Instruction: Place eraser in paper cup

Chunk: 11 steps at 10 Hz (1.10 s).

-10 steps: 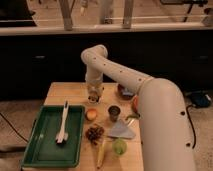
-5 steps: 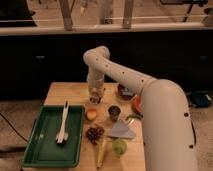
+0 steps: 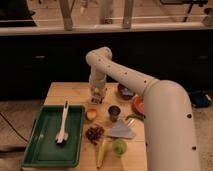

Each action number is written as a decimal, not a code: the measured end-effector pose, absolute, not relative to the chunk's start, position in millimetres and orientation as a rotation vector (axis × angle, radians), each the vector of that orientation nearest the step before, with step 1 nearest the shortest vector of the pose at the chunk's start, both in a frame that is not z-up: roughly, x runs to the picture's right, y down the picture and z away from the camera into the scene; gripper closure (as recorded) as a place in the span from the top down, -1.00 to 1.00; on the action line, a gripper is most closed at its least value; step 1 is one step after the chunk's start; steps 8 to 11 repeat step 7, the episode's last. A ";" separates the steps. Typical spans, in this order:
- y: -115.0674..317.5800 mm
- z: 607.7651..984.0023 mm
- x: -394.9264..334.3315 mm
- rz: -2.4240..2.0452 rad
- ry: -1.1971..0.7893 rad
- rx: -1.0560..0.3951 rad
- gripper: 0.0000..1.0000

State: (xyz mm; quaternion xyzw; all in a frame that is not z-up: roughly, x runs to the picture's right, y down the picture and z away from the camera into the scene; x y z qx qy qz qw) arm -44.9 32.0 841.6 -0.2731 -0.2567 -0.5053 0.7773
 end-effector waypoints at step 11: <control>15.8 833.4 -68.7 -1.145 -0.552 -0.543 -0.98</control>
